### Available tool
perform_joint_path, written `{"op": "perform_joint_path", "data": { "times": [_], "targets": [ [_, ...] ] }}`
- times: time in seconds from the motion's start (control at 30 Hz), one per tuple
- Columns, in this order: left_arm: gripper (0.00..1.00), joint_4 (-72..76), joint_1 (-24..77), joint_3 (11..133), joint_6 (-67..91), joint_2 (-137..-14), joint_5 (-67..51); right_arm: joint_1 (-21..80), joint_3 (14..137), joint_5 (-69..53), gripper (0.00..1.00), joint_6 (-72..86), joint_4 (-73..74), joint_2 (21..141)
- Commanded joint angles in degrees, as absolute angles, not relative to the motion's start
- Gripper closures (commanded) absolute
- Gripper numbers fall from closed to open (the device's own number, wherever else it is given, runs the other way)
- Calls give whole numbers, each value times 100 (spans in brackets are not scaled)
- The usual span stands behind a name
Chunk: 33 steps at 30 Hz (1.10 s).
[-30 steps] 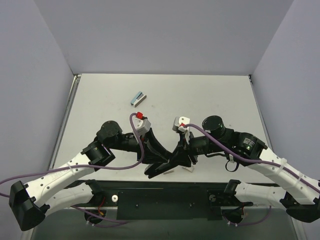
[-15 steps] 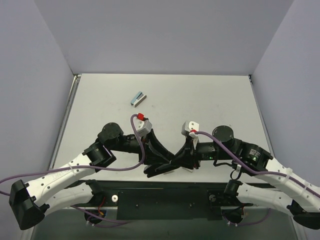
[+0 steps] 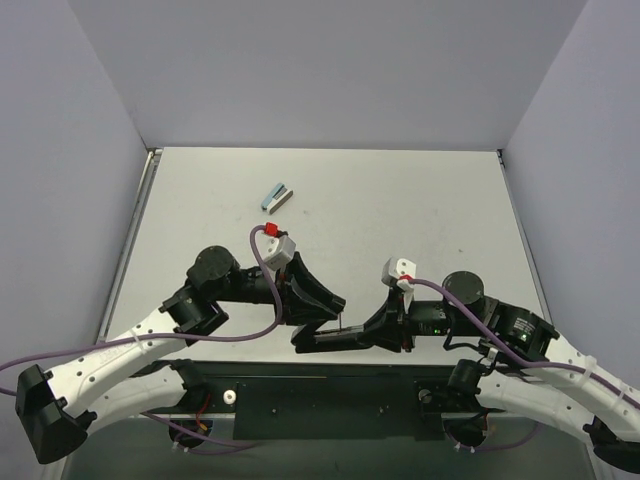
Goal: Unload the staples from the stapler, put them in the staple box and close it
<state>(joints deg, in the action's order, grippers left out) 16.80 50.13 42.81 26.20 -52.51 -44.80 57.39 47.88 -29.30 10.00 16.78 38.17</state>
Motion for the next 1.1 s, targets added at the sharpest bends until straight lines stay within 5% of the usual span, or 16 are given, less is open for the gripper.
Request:
{"op": "perform_joint_path", "data": {
  "times": [0.0, 0.27, 0.4, 0.47, 0.73, 0.93, 1.07],
  "targets": [
    [100, 2276, 4957, 4684, 2689, -5001, -4113, 5757, 4632, -2900, 100, 1037, 2197, 3595],
    [100, 2303, 4957, 4685, 2654, -5124, -4087, 5765, 4938, -2461, 99, 1125, 2249, 3638],
    [100, 2163, 4957, 4641, 2514, -5115, -3947, 5757, 5281, -2224, 70, 1064, 2408, 3805],
    [100, 2049, 4957, 4649, 2444, -5106, -3850, 5766, 5396, -2066, 62, 1028, 2487, 3867],
    [100, 1407, 4957, 4790, 1943, -5080, -3341, 5766, 5598, -1451, 50, 940, 2628, 4016],
    [100, 1064, 4957, 4878, 1714, -5141, -2796, 5757, 6011, -784, 48, 1063, 2619, 4253],
    [100, 949, 4957, 4887, 1617, -5177, -2356, 5757, 6319, -353, 64, 1335, 2409, 4526]
  ]
}}
